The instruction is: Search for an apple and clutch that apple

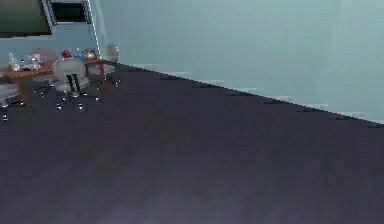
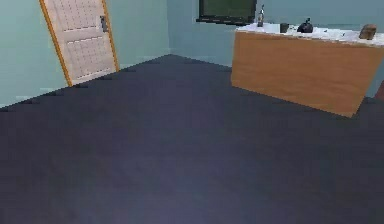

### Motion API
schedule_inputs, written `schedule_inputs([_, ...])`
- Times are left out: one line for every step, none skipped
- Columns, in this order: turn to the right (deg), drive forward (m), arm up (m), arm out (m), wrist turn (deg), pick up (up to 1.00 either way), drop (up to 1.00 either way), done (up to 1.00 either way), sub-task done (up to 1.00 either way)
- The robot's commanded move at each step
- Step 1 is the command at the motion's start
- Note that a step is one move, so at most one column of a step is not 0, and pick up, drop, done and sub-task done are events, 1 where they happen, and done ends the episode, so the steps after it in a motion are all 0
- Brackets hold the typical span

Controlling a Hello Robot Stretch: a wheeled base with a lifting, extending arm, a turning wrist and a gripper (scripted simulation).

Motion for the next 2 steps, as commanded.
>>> schedule_inputs([-45.0, 0.0, 0.0, 0.0, 0.0, 0.0, 0.0, 0.0, 0.0])
schedule_inputs([0.0, 1.0, 0.0, 0.0, 0.0, 0.0, 0.0, 0.0, 0.0])
